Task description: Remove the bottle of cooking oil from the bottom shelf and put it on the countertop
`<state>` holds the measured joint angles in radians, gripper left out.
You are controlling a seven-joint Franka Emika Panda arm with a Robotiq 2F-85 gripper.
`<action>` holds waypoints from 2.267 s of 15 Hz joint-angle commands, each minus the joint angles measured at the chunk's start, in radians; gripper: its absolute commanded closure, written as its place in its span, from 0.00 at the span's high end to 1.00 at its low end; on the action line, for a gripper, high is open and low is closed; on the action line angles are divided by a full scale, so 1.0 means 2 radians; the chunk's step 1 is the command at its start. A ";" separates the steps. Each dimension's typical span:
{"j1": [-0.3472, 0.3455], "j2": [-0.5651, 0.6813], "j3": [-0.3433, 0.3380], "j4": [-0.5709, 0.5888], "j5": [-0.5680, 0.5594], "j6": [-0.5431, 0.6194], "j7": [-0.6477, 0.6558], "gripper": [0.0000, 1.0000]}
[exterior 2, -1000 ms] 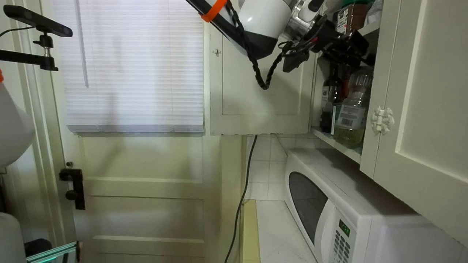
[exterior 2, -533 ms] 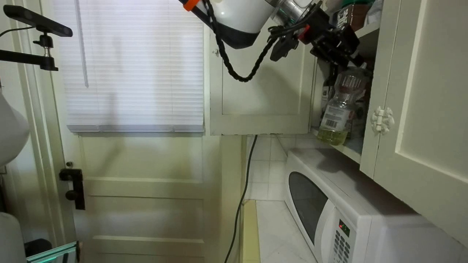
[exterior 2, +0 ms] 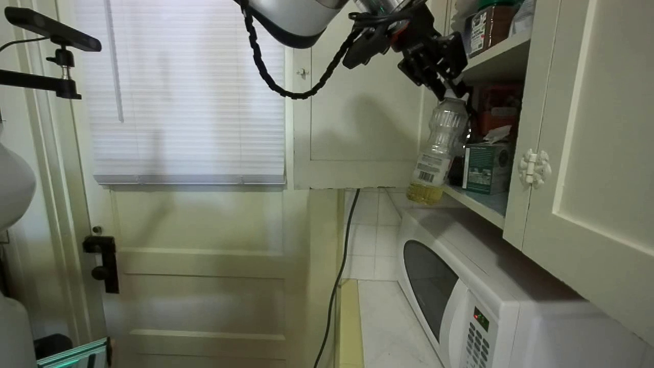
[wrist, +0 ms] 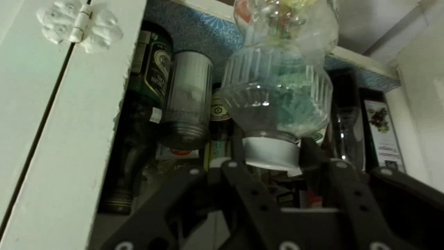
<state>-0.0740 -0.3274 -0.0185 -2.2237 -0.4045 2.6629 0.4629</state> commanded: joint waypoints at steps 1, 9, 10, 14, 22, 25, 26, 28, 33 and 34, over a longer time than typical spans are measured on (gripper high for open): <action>0.005 -0.040 -0.008 -0.068 0.051 0.076 -0.102 0.19; 0.050 -0.024 -0.044 -0.125 0.152 0.168 -0.204 0.44; 0.054 -0.024 -0.048 -0.126 0.154 0.168 -0.205 0.44; 0.062 -0.025 -0.049 -0.128 0.157 0.168 -0.215 0.19; 0.112 -0.006 -0.027 -0.207 0.113 0.243 -0.331 0.19; 0.067 0.017 0.006 -0.245 0.083 0.336 -0.326 0.19; 0.041 0.023 0.025 -0.256 0.080 0.363 -0.330 0.19; 0.008 0.035 0.043 -0.278 0.101 0.409 -0.338 0.19; 0.029 0.049 0.022 -0.274 0.101 0.401 -0.329 0.44; 0.029 0.049 0.023 -0.274 0.101 0.401 -0.329 0.44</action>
<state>-0.0270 -0.2280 0.0361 -2.7720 -0.2082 3.4681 -0.1893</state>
